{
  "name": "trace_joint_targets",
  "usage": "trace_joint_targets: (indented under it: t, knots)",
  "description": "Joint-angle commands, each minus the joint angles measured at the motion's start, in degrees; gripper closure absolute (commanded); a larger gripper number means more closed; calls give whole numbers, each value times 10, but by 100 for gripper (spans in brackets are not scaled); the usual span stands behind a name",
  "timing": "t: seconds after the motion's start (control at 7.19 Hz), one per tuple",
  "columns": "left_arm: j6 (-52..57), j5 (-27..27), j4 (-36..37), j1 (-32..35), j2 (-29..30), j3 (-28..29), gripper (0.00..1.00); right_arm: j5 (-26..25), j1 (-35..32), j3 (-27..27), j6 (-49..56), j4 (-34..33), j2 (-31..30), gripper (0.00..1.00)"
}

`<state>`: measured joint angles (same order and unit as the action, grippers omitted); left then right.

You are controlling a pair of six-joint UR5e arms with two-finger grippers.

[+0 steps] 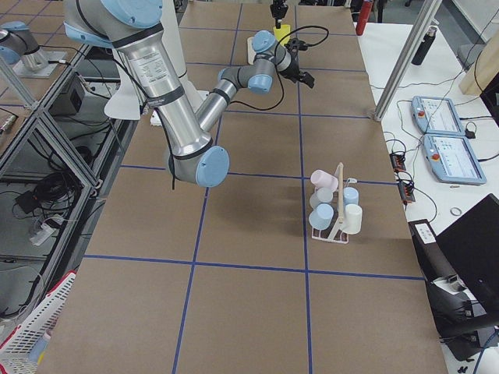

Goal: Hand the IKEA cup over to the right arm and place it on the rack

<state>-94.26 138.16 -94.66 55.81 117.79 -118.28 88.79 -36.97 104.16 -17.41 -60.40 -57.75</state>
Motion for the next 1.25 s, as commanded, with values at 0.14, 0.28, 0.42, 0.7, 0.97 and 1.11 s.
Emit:
trace_joint_targets:
  t: [0.14, 0.28, 0.42, 0.7, 0.97, 1.11]
  knots:
    - [-216, 4, -229, 0, 18, 70, 100, -67, 57, -30, 4, 170, -3, 0]
    - [-250, 4, -258, 0, 25, 85, 100, -88, 76, -30, 28, 199, -5, 0]
    - [-285, 3, -261, 0, 43, 93, 100, -96, 89, -30, 54, 221, -6, 1]
    - [-314, 3, -261, -2, 70, 111, 100, -113, 98, -28, 61, 231, -4, 1]
    - [-314, 3, -261, -7, 89, 131, 100, -149, 113, -28, 59, 231, 4, 1]
    - [-313, 3, -262, -10, 89, 131, 100, -150, 113, -27, 60, 231, 6, 1]
